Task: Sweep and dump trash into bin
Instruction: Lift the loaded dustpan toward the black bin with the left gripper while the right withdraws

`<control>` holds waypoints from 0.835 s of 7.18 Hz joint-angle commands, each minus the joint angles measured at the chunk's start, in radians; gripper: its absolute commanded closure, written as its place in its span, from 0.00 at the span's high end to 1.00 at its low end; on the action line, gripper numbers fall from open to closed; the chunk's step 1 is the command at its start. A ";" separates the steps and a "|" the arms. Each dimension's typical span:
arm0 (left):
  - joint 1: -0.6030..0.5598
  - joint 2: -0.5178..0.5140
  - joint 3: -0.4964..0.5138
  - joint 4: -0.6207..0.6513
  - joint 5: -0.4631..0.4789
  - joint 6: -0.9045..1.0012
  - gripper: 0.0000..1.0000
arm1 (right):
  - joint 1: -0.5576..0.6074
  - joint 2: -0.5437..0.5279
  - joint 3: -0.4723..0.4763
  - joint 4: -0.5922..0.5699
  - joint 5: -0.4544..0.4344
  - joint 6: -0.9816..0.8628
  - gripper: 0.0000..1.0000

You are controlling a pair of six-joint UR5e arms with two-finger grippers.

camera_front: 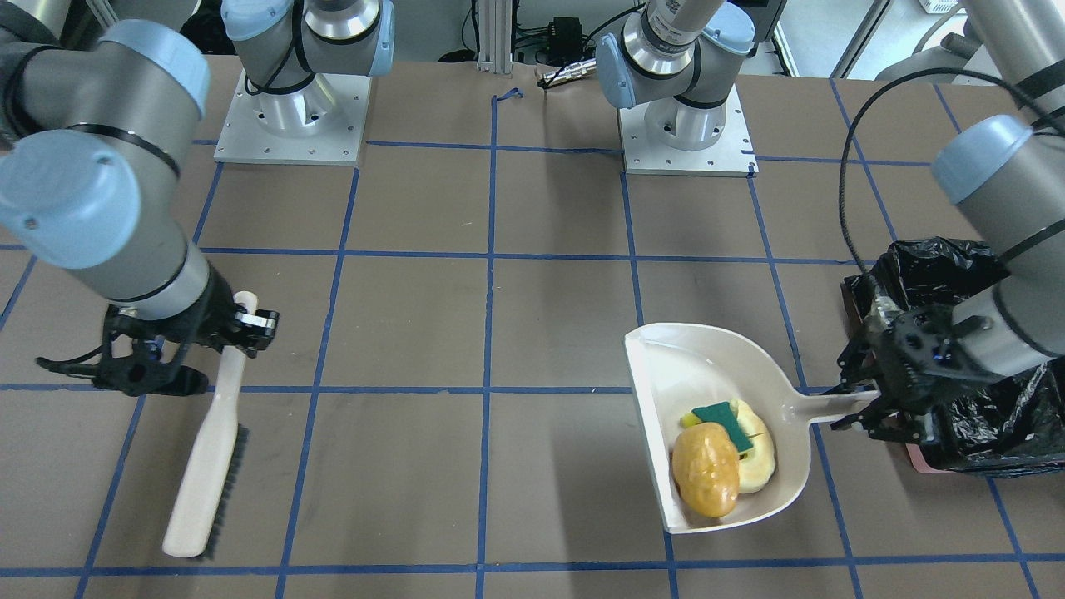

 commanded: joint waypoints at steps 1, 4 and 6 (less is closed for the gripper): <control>0.174 0.044 0.112 -0.251 -0.012 0.221 0.00 | -0.179 -0.008 0.112 -0.107 0.010 -0.172 0.00; 0.392 0.009 0.266 -0.411 -0.008 0.421 0.00 | -0.266 0.002 0.239 -0.272 0.014 -0.285 0.00; 0.503 0.000 0.294 -0.402 0.057 0.482 0.00 | -0.268 0.027 0.250 -0.312 0.008 -0.305 0.00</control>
